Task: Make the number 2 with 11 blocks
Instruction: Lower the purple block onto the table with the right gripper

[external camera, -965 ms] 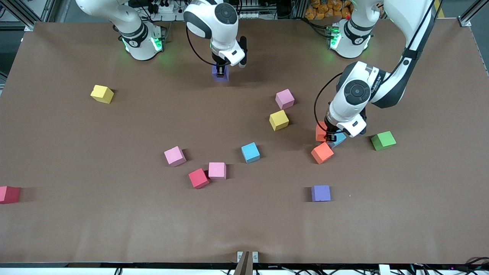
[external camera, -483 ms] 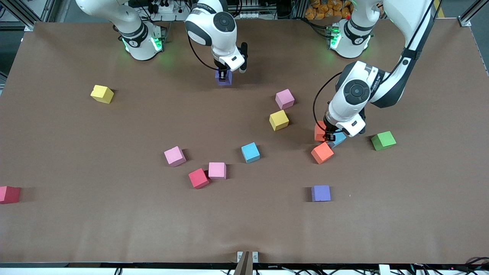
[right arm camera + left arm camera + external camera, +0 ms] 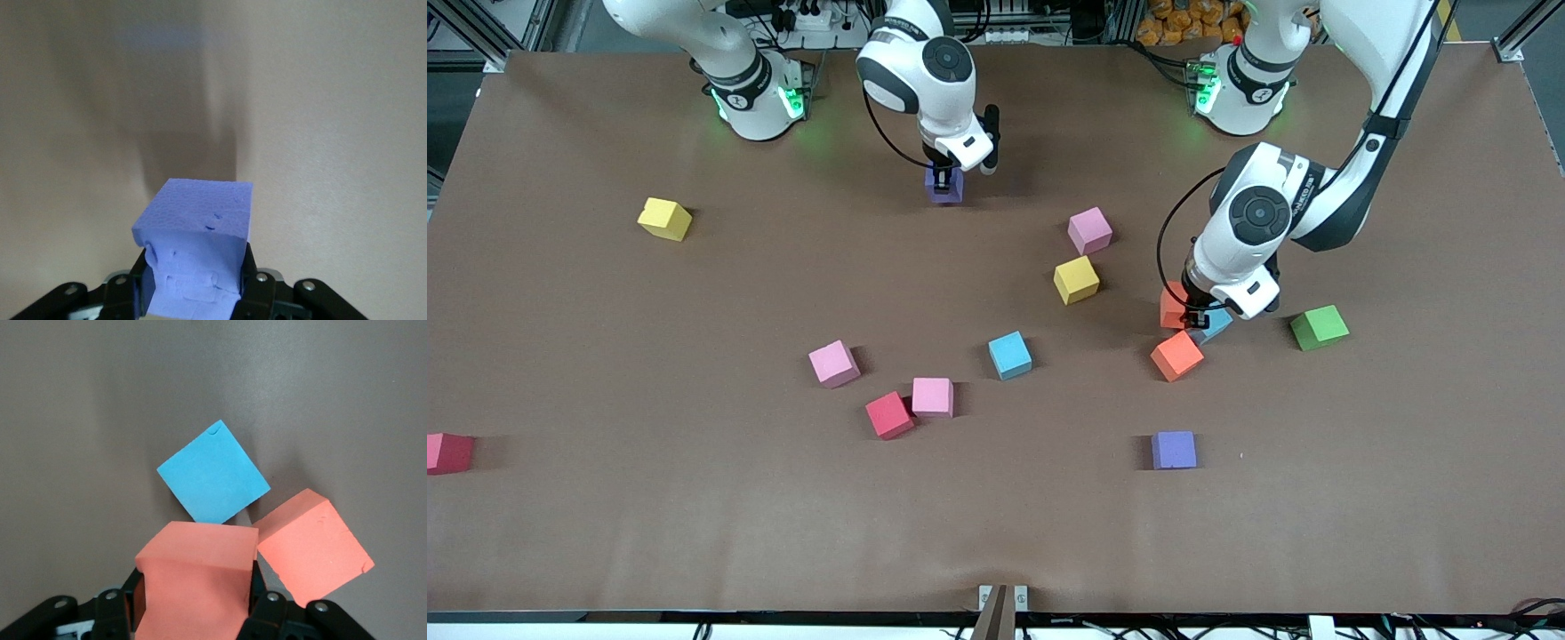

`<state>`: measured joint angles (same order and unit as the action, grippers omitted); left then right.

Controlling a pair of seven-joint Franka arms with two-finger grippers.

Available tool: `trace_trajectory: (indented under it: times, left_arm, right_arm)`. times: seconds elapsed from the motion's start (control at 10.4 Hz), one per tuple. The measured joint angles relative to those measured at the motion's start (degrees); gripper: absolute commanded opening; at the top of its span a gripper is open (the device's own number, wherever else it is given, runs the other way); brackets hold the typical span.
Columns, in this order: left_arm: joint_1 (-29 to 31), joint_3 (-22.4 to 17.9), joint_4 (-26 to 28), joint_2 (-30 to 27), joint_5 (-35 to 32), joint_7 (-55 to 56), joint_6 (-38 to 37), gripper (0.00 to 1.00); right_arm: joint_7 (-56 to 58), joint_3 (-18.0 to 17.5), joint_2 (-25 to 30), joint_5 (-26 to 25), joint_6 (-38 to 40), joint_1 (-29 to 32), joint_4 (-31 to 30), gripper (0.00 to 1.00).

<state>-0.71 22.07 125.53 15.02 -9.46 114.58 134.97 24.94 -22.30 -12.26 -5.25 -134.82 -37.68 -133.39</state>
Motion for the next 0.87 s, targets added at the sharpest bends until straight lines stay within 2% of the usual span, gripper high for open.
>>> trace_trajectory:
  times: [0.87]
  left_arm:
    - [0.0, 1.03, 0.52, 0.02, 0.0, -0.9, -0.16, 0.0]
  right_arm:
    - [-2.59, 0.21, -3.26, -0.42, -1.89, 0.52, 1.2, 0.0]
